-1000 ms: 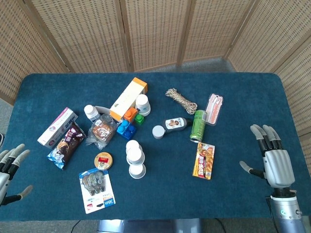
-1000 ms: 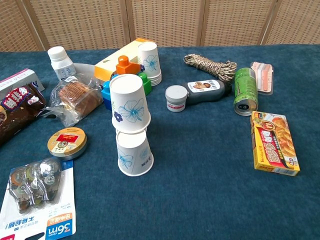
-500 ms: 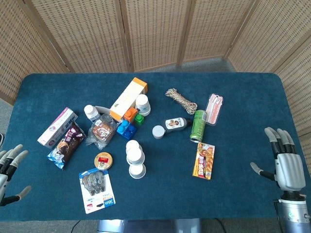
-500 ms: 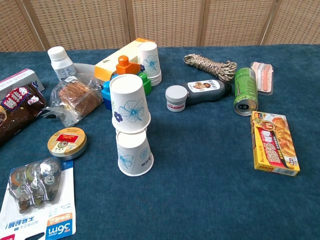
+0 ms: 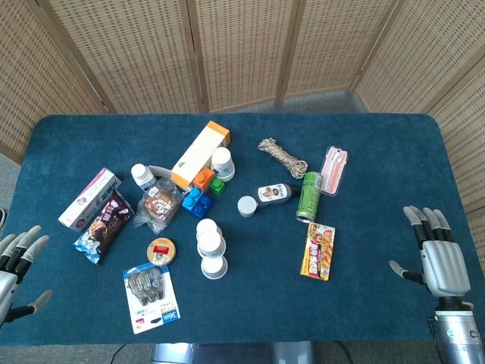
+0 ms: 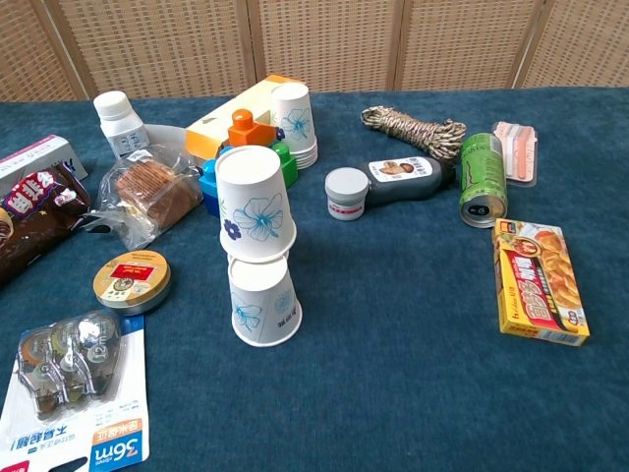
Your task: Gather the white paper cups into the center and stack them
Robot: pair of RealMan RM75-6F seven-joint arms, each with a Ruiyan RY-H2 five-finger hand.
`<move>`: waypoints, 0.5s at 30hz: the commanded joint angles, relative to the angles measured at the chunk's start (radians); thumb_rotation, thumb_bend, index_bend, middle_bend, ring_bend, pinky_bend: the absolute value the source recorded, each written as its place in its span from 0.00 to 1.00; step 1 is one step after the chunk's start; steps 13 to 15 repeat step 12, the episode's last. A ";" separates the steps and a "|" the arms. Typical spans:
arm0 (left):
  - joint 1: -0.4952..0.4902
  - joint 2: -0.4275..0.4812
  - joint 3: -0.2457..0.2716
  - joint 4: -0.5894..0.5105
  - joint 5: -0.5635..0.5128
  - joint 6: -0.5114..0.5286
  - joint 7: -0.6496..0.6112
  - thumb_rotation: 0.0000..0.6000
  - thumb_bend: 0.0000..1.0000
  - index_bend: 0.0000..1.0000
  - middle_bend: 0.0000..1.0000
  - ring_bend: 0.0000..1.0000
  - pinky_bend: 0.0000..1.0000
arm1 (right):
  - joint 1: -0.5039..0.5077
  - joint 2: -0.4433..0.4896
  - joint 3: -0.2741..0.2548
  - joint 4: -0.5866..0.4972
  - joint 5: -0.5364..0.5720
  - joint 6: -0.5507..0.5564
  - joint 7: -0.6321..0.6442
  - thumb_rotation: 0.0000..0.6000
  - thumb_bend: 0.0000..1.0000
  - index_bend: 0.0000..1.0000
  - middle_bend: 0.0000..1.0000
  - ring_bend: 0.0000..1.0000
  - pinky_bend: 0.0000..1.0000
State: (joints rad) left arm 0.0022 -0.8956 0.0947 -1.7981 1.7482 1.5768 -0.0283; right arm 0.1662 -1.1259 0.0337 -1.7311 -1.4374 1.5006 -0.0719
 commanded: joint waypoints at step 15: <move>-0.002 -0.043 -0.005 0.035 -0.002 -0.007 0.036 1.00 0.28 0.00 0.00 0.00 0.00 | 0.013 -0.048 -0.031 -0.038 -0.020 -0.081 -0.197 1.00 0.00 0.00 0.00 0.00 0.00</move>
